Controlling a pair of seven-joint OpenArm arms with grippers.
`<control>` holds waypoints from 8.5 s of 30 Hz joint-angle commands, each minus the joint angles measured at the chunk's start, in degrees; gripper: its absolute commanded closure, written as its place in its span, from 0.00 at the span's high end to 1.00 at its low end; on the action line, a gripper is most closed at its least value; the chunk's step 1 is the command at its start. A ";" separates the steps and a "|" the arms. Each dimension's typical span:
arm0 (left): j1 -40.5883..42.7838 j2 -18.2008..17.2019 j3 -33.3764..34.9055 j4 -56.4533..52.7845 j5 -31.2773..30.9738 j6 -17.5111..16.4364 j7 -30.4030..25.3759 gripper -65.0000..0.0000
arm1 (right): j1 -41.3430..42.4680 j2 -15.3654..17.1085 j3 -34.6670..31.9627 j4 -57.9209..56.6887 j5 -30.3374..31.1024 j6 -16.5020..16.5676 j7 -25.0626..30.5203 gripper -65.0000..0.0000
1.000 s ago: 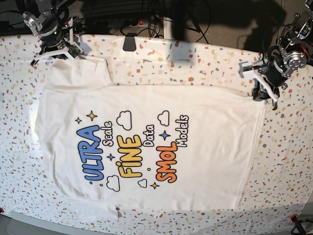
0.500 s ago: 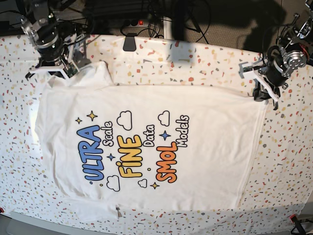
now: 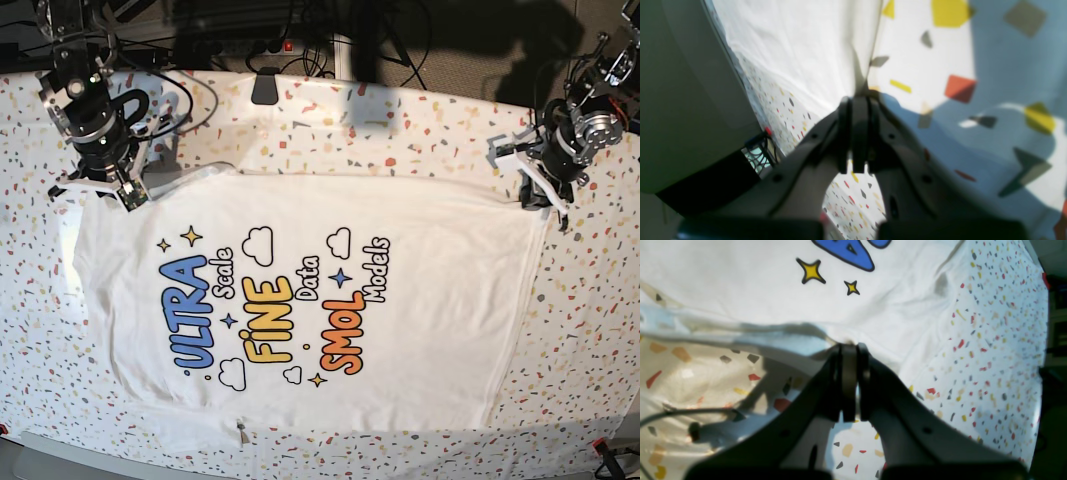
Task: Fold the T-shirt properly
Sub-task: 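Move the right gripper to the other shoulder corner and grasp it, then lift both shoulder corners and fold them over toward the hem, then lower the folded edge onto the shirt and open both grippers, then grasp the folded collar edge with both grippers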
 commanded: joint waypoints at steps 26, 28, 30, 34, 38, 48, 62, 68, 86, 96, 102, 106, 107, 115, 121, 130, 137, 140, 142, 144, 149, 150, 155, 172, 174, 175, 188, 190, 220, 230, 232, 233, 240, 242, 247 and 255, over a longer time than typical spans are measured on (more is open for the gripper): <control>-0.96 -5.64 -0.42 6.99 -5.25 -18.62 3.04 0.00 | 0.61 0.79 0.39 0.15 -0.11 -0.66 -1.68 0.00; -0.98 -5.62 -0.42 8.17 -5.22 -21.27 2.95 0.00 | 0.66 0.81 0.39 0.15 -0.13 -0.04 -1.68 0.00; -1.09 -5.62 -0.42 8.98 -5.44 -22.40 2.75 0.00 | 0.63 0.79 0.39 0.15 -0.13 1.25 -1.68 0.00; -2.40 -5.62 -0.42 9.20 -5.60 -22.38 2.99 0.00 | 0.76 0.81 0.39 0.15 -0.11 1.97 -1.90 0.00; -4.52 -5.60 -0.42 9.20 -5.64 -22.40 3.21 0.00 | 1.44 0.79 0.39 0.13 1.92 1.97 -2.32 0.00; -7.65 -5.55 -0.44 9.18 -11.15 -22.40 3.41 0.00 | 11.43 0.79 0.24 -7.50 8.02 1.99 -3.26 0.00; -16.31 0.48 -0.46 5.51 -20.02 -22.38 5.75 0.00 | 29.53 0.79 -6.01 -18.18 11.76 5.38 -8.35 0.00; -19.80 4.24 -0.46 -2.08 -20.20 -21.44 5.73 0.00 | 36.89 0.79 -11.26 -25.22 11.63 5.31 -8.76 0.00; -24.90 6.47 -0.46 -6.80 -22.73 -18.16 5.27 0.00 | 45.42 0.55 -12.04 -35.23 11.63 5.35 -8.00 0.00; -25.59 10.10 -0.46 -15.02 -22.56 -13.27 1.70 0.00 | 45.70 -1.99 -12.09 -35.41 8.17 5.55 -7.13 0.00; -27.26 12.94 -0.46 -18.88 -22.51 -8.59 1.42 0.00 | 46.05 -3.67 -12.07 -37.24 5.33 5.53 -5.42 0.00; -28.79 13.99 -0.46 -18.88 -22.53 -7.91 1.44 0.00 | 46.53 -3.98 -12.09 -38.21 5.35 5.53 -5.11 0.00; -29.16 14.16 -0.46 -18.88 -22.53 -7.91 1.44 0.00 | 46.64 -3.96 -12.07 -38.25 5.35 5.53 -5.11 0.00; -29.68 14.56 -0.46 -18.88 -22.51 -7.93 1.42 0.00 | 46.69 -3.98 -12.07 -38.25 5.35 4.83 -4.61 0.00; -29.68 14.58 -0.46 -18.88 -22.10 -7.91 1.46 0.00 | 48.52 -4.00 -12.07 -38.25 5.35 4.50 -5.27 0.00; -30.23 14.56 -0.46 -18.88 -22.10 -7.89 1.46 0.00 | 54.49 -4.00 -12.07 -43.21 5.57 4.50 -6.84 0.00; -31.69 14.58 -0.46 -18.88 -22.12 -7.89 1.42 0.00 | 55.10 -3.98 -12.07 -49.57 5.33 4.50 -4.28 0.00; -31.74 14.58 -0.46 -19.21 -22.12 -7.89 1.42 0.00 | 55.10 -4.33 -12.07 -50.12 5.35 4.50 -3.52 0.00; -31.78 14.60 -0.46 -20.81 -22.12 -7.89 0.55 0.00 | 55.12 -4.68 -12.07 -50.12 5.33 4.48 -3.45 0.00; -32.44 14.71 -0.46 -24.02 -22.12 -7.89 -0.98 0.00 | 55.10 -5.14 -12.07 -50.12 5.35 4.50 -3.48 0.00; -35.71 15.61 -0.46 -31.87 -22.18 -7.72 -4.68 0.00 | 55.12 -6.12 -12.07 -50.12 5.35 4.46 -3.21 0.00; -36.26 15.76 -0.46 -32.76 -22.18 -7.72 -5.31 0.00 | 55.12 -6.25 -12.07 -50.12 5.35 4.46 -3.06 0.00; -37.57 16.68 -0.46 -35.41 -22.16 -7.74 -5.90 0.00 | 55.10 -7.50 -12.07 -50.12 3.17 3.74 -2.78 0.00; -37.42 16.63 -0.46 -36.39 -22.16 -7.74 -5.84 0.00 | 55.23 -7.91 -12.07 -50.12 -4.87 -12.11 -6.03 0.00; -37.42 16.63 -0.46 -36.39 -22.18 -7.74 -5.84 0.00 | 55.21 -7.93 -12.07 -50.12 -4.59 -12.09 -5.99 0.00; -37.42 16.63 -0.46 -36.39 -22.18 -7.74 -5.86 0.00 | 55.21 -7.93 -12.07 -50.12 -4.48 -12.09 -5.88 0.00; -37.42 16.61 -0.46 -36.39 -22.51 -7.02 -9.75 0.34 | 55.21 -7.93 -12.07 -50.12 -4.44 -11.08 -5.29 0.00; -37.44 16.63 -0.46 -36.39 -22.53 -3.76 -11.98 0.55 | 55.19 -7.93 -12.07 -50.12 -4.44 -11.06 -5.31 0.00; -37.42 16.63 -0.46 -36.39 -32.79 -0.22 -7.98 0.62 | 55.21 -7.76 -12.07 -50.10 -5.33 -9.62 0.26 0.62; -37.40 16.59 -0.46 -34.69 -35.87 -0.24 -1.33 0.62 | 55.06 0.22 -12.09 -41.07 5.62 7.63 -10.01 0.62; -37.07 16.20 -0.46 -32.70 -33.42 -0.26 0.24 0.62 | 55.06 2.14 -12.09 -38.40 9.09 10.80 -12.70 0.62; -36.85 15.89 -0.44 -31.30 -33.40 -0.28 1.57 0.62 | 55.06 3.06 -12.09 -37.20 11.61 13.33 -14.40 0.62; -31.74 12.13 -0.44 -16.31 -33.44 -10.73 9.97 0.62 | 55.06 12.15 -16.57 -29.55 29.05 18.77 -27.78 0.55; -29.68 11.06 -0.44 -11.63 -33.44 -11.06 12.35 0.62 | 55.04 14.91 -19.89 -27.34 32.46 18.77 -31.06 0.53; -24.52 10.40 -0.39 -1.77 -31.63 -14.45 18.67 0.62 | 55.04 18.43 -30.03 -24.39 36.39 18.77 -38.32 0.53; -19.85 9.53 -0.37 -0.04 -27.36 -18.08 15.13 0.62 | 54.45 18.38 -48.24 -24.33 28.72 18.77 -35.63 0.53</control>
